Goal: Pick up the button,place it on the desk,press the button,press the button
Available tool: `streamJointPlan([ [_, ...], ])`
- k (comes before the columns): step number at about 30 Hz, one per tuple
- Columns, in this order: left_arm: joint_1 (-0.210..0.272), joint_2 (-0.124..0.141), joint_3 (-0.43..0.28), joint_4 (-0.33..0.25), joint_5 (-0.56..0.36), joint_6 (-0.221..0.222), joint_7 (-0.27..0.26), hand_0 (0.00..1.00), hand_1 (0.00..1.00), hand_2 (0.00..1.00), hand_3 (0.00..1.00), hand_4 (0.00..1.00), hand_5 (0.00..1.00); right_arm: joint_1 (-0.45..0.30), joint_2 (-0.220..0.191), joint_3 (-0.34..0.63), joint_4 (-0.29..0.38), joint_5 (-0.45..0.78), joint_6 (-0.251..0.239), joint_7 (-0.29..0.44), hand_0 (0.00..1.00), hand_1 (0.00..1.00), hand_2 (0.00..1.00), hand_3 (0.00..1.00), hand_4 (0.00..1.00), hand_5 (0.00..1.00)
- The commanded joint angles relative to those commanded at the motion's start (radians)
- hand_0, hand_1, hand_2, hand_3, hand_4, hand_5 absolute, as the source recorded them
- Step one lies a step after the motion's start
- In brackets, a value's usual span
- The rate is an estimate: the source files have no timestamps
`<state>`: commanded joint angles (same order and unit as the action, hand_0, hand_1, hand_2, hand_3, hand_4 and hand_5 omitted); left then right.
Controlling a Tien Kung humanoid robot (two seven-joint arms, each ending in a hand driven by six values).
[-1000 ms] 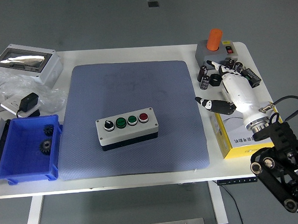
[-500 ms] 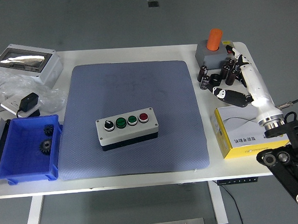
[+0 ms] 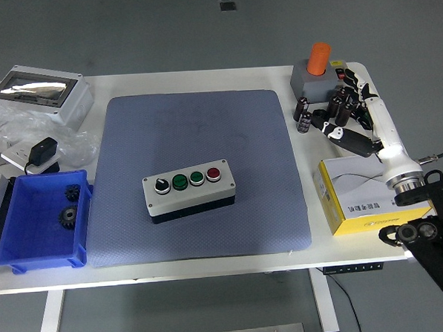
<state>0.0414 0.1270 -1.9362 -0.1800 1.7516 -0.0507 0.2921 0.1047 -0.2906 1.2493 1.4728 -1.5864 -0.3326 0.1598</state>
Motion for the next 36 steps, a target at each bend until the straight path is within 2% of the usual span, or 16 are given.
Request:
streamJointPlan([
  [6,-0.001,0.004,-0.005,0.000,0.009,0.004,0.005,0.689,0.671,0.664,0.785,0.736,0.629,0.003,-0.003,-0.003,-0.002,-0.002,0.000,-0.003,0.873,0.869,0.902,0.922,0.891,0.392],
  [17,0.003,0.005,-0.005,0.000,0.015,0.005,0.015,0.689,0.671,0.665,0.786,0.729,0.617,-0.003,-0.007,0.012,-0.004,0.013,0.004,0.001,0.870,0.864,0.897,0.922,0.887,0.419],
  [36,0.011,0.004,-0.002,0.000,0.002,0.016,0.035,0.690,0.671,0.665,0.786,0.729,0.617,-0.002,0.011,0.010,-0.007,0.017,0.009,0.006,0.869,0.862,0.896,0.921,0.884,0.424],
])
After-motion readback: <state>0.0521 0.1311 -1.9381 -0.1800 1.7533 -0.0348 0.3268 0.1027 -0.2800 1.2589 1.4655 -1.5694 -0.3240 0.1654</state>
